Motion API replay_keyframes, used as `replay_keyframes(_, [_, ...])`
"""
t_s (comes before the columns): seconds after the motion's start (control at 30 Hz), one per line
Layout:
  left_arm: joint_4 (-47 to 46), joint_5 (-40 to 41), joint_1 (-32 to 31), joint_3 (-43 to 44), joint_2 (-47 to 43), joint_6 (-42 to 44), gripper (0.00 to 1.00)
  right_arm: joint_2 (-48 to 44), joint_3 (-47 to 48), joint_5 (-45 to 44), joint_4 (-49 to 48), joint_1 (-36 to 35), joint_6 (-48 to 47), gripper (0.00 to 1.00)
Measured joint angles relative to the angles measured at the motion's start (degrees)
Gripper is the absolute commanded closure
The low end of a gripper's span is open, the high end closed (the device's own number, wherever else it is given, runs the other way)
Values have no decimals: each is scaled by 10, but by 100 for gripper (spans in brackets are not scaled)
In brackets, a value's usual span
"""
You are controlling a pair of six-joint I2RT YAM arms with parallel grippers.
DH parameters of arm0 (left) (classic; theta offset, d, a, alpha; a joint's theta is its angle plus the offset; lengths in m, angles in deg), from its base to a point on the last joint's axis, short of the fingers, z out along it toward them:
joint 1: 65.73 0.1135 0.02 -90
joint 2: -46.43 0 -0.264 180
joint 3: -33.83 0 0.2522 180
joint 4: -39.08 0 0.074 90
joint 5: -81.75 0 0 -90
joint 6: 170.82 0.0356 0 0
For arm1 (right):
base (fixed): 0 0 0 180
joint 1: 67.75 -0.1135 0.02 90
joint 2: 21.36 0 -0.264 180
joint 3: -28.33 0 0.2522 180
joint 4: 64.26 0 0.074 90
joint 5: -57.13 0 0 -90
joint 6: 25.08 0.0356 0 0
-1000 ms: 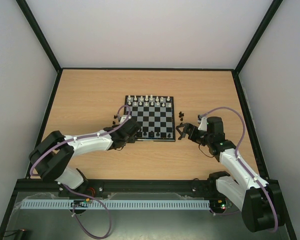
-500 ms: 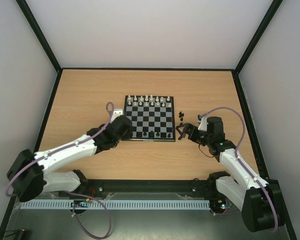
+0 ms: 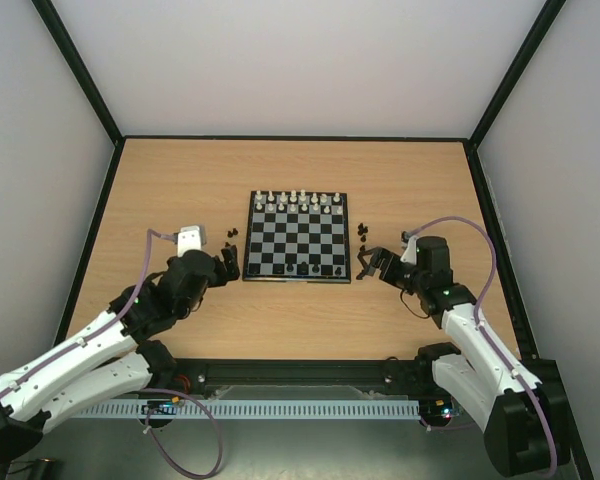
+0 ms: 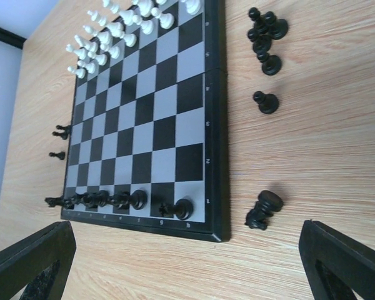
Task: Set up the chess pieces on the board
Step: Place the chess piece on the chessboard, then pick up the chess piece at the center of the board.
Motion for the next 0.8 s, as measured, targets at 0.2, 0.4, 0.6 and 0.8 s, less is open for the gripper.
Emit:
replay_keyframes(0.2, [-2, -19, -2, -28, -21, -2, 1, 2, 0, -36, 17, 0, -4, 18])
replay_keyframes(0.4, [-18, -33, -2, -43, -15, 0, 0, 33, 1, -62, 22, 0, -10, 52])
replay_keyframes(0.6, [-38, -30, 1, -57, -13, 4, 0, 85, 8, -66, 22, 0, -9, 51])
replay_keyframes(0.8, [-74, -27, 48, -63, 84, 15, 2, 101, 39, -66, 20, 0, -13, 49])
